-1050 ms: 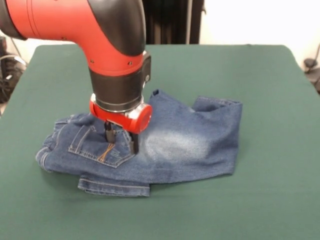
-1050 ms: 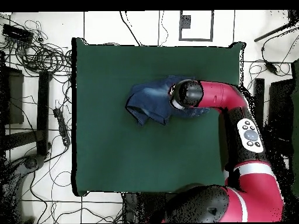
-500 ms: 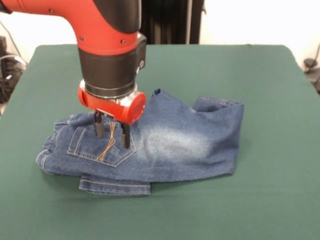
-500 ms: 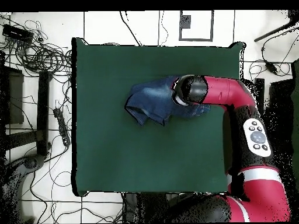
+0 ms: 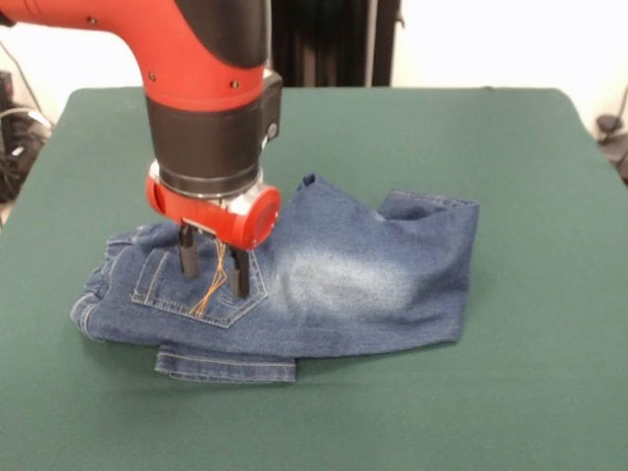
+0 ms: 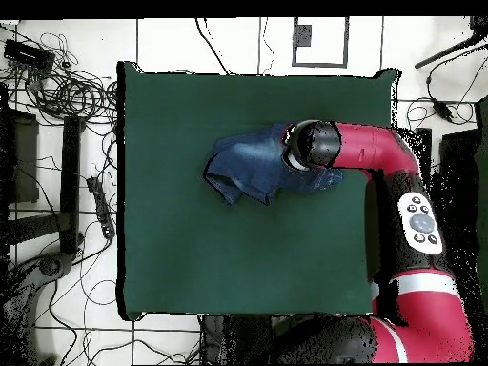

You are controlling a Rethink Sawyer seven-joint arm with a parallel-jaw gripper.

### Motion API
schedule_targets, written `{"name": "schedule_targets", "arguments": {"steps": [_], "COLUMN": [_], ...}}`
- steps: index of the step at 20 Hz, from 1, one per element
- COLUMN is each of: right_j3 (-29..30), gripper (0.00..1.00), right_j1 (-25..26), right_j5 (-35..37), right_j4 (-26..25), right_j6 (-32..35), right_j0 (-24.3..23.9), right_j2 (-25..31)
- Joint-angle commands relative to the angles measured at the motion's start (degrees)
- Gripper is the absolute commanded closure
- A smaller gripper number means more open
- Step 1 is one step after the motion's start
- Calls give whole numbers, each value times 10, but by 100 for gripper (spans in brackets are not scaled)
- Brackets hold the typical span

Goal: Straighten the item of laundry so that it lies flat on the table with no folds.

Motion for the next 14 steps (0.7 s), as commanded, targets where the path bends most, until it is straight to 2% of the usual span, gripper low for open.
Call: {"name": "schedule_targets", "arguments": {"steps": [1, 5, 9, 14], "right_j3": [6, -11, 7, 75], "gripper": [0, 0, 0, 0], "right_j1": [98, 113, 94, -21], "right_j5": [-44, -44, -35, 52], "right_j4": [-16, -25, -23, 14], "right_j6": [-24, -21, -33, -41], "right_j0": [19, 27, 26, 24], "right_j2": [16, 6, 5, 4]}}
